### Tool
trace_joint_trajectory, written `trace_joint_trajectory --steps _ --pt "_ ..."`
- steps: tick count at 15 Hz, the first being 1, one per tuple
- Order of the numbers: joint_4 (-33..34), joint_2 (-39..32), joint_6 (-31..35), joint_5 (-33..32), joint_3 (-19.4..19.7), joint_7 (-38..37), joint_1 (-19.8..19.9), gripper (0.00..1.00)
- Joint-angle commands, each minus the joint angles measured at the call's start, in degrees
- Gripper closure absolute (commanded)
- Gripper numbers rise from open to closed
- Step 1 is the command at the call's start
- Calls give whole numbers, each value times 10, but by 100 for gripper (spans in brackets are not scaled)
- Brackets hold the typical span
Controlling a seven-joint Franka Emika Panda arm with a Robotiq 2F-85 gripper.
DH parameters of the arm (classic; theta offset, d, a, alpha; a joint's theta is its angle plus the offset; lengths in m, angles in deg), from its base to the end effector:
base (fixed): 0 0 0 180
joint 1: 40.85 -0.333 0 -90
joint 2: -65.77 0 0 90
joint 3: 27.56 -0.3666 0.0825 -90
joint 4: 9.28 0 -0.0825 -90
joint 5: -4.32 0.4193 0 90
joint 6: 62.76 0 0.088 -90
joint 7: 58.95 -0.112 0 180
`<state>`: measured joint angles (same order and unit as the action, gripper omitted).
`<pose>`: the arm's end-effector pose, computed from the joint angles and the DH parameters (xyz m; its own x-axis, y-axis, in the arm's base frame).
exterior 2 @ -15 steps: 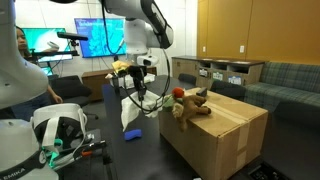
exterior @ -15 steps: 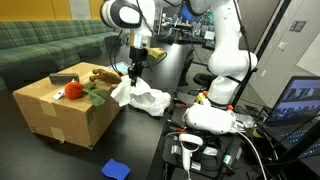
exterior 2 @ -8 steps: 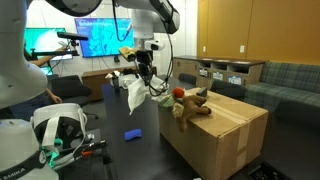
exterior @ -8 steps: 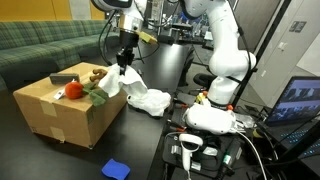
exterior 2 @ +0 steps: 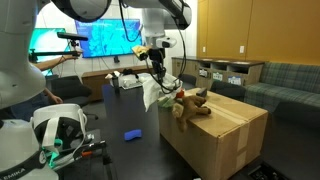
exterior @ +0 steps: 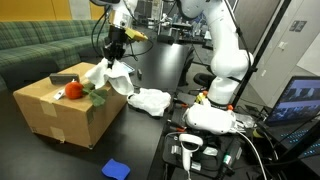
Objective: Swap the things on the box with the things on the table
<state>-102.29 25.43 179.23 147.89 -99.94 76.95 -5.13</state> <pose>0.5532 0.1282 0.4292 0.9880 -0.0591 0.1427 -0.0283 -0.9776 -0.2086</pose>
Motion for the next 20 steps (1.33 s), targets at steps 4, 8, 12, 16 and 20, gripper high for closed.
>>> trace_joint_trajectory --steps 4,8,12,16,20 --pt "46 -6 5 6 96 -73 -39 95" --pt "113 -36 32 6 85 -39 -44 95" --pt "177 -31 21 6 74 5 -52 95" --pt "267 -30 18 6 89 42 -86 95" --pt "351 -47 18 6 112 72 -123 95"
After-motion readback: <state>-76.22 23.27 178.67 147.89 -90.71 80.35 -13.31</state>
